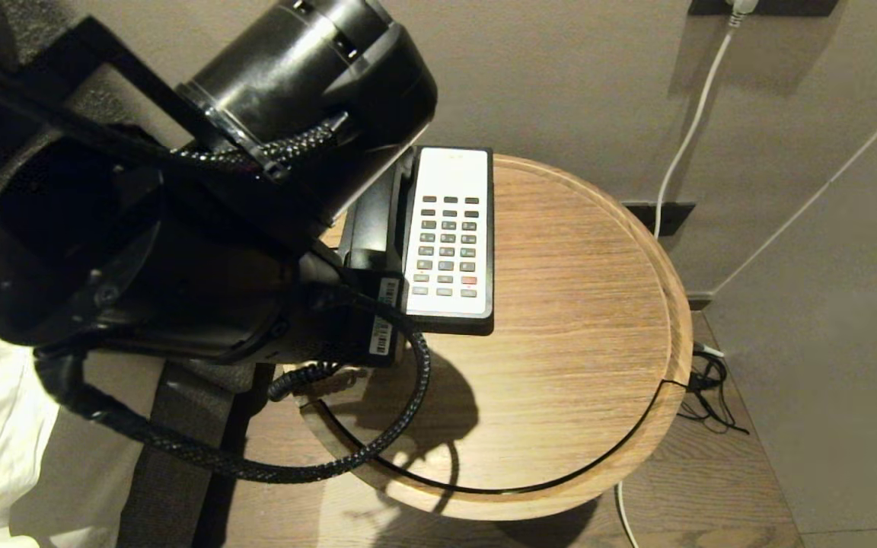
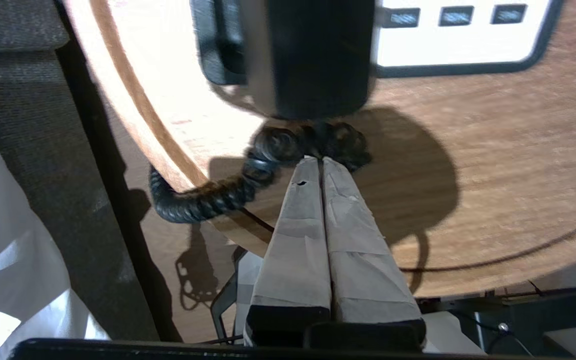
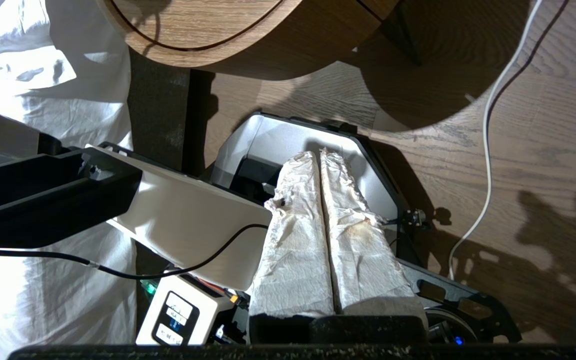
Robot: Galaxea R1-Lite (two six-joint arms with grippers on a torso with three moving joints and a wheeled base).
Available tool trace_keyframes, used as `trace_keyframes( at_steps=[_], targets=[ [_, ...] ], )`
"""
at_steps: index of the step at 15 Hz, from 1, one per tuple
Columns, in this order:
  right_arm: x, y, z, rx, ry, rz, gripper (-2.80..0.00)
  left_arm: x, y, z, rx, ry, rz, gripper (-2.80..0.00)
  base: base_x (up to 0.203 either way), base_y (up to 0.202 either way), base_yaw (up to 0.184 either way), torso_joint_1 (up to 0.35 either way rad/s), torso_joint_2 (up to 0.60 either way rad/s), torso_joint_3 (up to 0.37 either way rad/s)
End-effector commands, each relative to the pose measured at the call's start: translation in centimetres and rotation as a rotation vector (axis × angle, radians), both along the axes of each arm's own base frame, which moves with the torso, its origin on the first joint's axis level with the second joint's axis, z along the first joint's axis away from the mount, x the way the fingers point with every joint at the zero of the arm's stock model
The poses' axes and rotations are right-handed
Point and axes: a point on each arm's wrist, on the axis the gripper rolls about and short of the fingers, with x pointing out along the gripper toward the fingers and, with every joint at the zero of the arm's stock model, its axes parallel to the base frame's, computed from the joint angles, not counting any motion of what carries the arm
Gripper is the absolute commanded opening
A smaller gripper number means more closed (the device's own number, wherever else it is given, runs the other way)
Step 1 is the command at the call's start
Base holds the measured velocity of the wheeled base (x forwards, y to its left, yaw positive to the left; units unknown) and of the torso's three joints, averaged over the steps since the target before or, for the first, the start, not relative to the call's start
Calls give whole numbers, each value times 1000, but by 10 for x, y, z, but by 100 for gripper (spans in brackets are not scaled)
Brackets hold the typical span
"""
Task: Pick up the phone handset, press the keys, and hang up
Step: Put the handset back
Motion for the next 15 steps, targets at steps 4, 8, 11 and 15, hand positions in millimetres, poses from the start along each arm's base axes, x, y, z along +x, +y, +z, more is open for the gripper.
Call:
trace_keyframes(
  at_steps=[4, 8, 11, 15],
  targets=[
    [0, 0, -1, -3, 7, -1, -280, 8, 4, -1, 10, 1, 36, -280, 0, 0, 0, 0, 0, 0],
    [0, 0, -1, -4, 7, -1, -280, 12, 0, -3, 13, -13, 48, -280, 0, 0, 0, 0, 0, 0],
    [-1, -1, -2, -4, 7, -1, -280, 14, -3, -4, 10, -15, 45, -280, 0, 0, 0, 0, 0, 0],
    [-1, -1, -3, -6, 8, -2, -280, 11, 0, -3, 24, -17, 28, -280, 0, 0, 0, 0, 0, 0]
  ],
)
